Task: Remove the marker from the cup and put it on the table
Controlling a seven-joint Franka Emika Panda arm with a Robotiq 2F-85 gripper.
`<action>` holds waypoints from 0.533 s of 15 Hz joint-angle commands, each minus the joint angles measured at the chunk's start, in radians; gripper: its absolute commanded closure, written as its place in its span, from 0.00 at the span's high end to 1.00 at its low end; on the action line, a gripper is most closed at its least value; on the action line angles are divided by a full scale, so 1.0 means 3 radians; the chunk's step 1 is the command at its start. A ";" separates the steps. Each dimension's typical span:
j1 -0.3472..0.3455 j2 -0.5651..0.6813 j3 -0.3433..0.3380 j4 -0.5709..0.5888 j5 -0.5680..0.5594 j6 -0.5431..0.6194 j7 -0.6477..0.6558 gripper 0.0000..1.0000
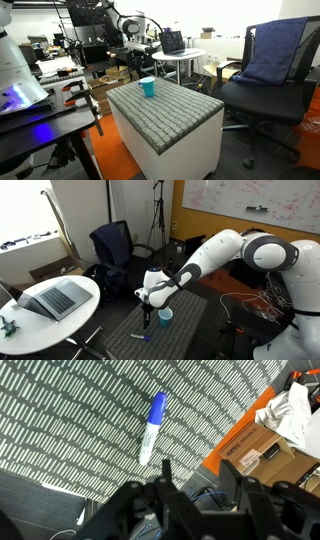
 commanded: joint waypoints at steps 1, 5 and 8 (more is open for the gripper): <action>0.0040 0.0033 -0.0055 0.0154 0.0135 -0.0207 -0.0119 0.84; 0.0054 0.0032 -0.0076 0.0178 0.0174 -0.0238 -0.0110 1.00; 0.0056 0.0029 -0.0081 0.0182 0.0186 -0.0228 -0.0108 1.00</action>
